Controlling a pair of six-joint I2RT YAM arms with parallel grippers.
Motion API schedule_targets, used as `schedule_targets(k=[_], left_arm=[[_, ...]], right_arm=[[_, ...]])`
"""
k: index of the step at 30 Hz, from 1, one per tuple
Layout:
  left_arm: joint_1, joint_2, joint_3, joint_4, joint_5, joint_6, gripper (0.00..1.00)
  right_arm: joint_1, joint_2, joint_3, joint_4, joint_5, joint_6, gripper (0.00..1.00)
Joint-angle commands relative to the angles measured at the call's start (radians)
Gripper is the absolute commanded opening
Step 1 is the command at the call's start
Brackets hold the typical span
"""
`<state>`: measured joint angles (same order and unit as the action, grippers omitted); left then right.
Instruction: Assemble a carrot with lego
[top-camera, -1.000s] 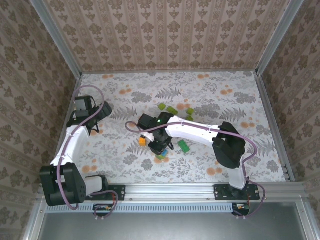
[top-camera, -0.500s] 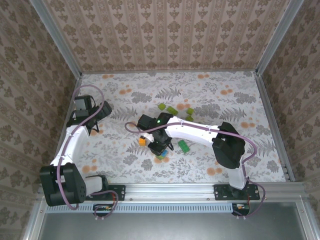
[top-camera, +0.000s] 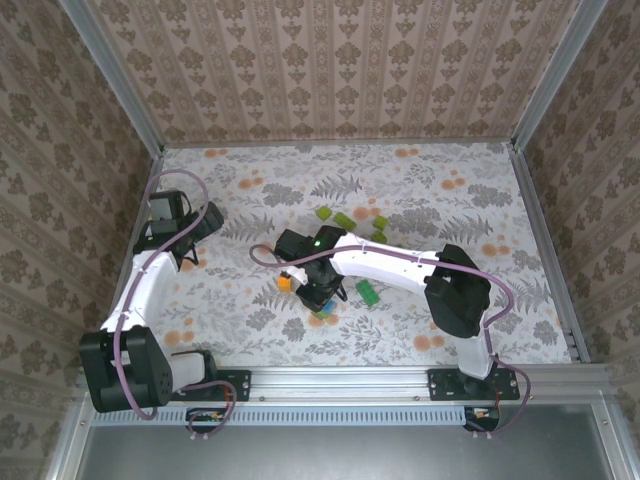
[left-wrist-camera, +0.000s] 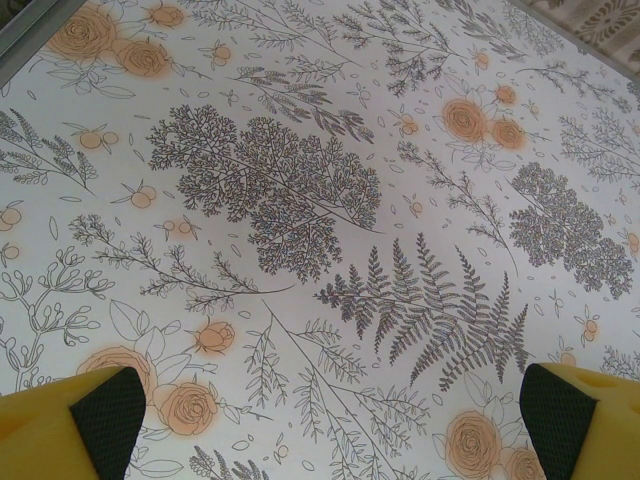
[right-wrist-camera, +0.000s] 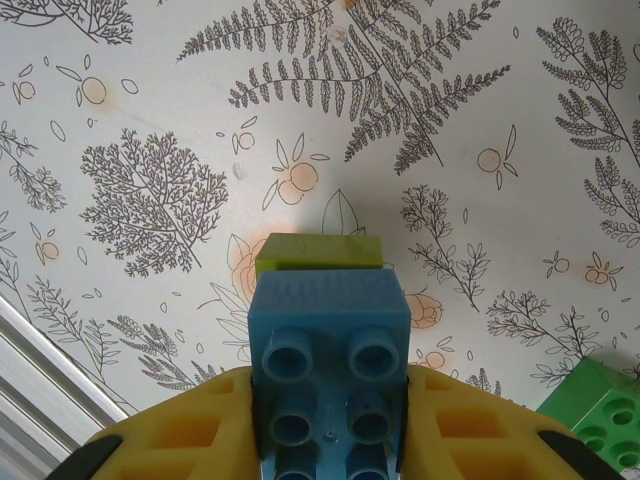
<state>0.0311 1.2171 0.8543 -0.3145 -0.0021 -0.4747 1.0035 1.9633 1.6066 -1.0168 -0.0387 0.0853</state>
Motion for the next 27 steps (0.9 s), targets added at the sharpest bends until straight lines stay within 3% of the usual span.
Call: schedule_targets(k=[1, 14, 27], left_arm=[[-0.008, 0.004, 0.026, -0.016, 0.009, 0.018, 1.00], [-0.010, 0.005, 0.028, -0.015, 0.008, 0.020, 1.00], [-0.013, 0.006, 0.026, -0.017, 0.002, 0.021, 1.00]], right_arm=[[0.020, 0.062, -0.040, -0.019, -0.021, 0.014, 0.31], [0.032, 0.101, -0.057, -0.026, -0.007, 0.007, 0.30], [0.053, 0.139, -0.190, 0.035, 0.024, 0.037, 0.29]])
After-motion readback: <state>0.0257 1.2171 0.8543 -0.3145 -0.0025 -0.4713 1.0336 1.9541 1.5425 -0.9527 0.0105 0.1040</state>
